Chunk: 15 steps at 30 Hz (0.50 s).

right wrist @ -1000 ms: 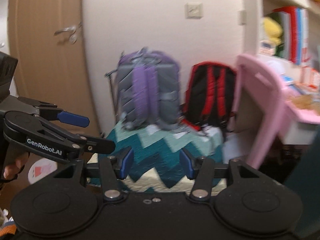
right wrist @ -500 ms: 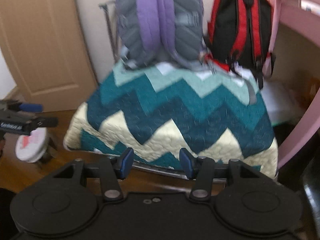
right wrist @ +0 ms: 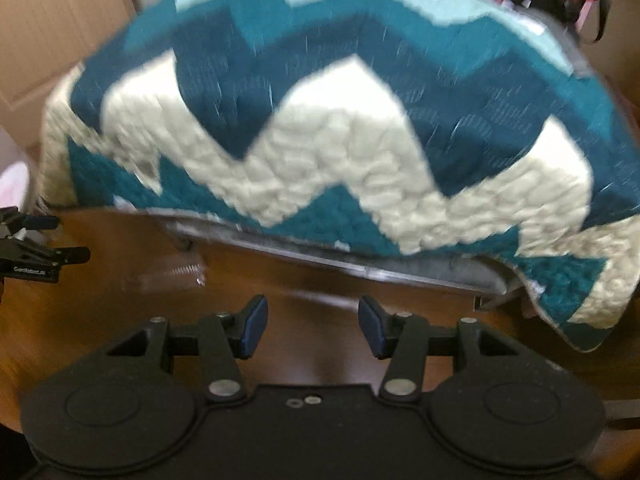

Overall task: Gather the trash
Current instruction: 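Move the left tool back down to the clear plastic tray under the bed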

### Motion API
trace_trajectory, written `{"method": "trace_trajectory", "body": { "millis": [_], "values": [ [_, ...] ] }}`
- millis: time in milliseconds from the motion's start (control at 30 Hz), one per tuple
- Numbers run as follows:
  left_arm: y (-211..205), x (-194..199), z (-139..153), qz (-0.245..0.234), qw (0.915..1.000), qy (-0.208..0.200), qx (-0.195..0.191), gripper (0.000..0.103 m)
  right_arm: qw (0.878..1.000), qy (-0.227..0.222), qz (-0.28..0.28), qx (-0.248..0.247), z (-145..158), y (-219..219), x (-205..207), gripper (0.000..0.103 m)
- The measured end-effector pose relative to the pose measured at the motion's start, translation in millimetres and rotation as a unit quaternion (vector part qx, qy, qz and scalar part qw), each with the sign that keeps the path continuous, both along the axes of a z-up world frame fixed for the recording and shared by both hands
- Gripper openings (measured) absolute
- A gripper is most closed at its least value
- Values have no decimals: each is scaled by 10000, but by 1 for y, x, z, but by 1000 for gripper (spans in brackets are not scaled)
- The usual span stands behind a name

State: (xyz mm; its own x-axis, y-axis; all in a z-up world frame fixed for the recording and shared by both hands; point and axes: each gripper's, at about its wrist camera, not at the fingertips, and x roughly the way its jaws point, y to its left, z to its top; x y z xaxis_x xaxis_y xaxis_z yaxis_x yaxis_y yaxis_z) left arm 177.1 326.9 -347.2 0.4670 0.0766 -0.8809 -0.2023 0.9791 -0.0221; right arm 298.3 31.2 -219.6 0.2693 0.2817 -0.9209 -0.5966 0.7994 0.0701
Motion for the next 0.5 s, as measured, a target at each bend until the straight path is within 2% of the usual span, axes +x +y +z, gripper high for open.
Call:
{"method": "trace_trajectory", "body": {
  "millis": [167,300,400,433,500],
  "values": [
    [-1,11,-62,-517,9975,354,328,93,9972,302,484,-483,-52,10,-11,50],
    [1,16,-103,-767,9937,612,541,93,9941,562,695,-611,-86,27,-21,50],
    [9,16,-124,-665,9936,705,586,93,9886,666,1177,-655,-113,66,-27,50],
    [15,15,-129,-525,9947,732,496,93,9880,695,1238,-604,-120,81,-26,50],
    [35,11,-139,49,9969,783,112,93,9875,667,1341,-501,-136,115,-24,49]
  ]
}}
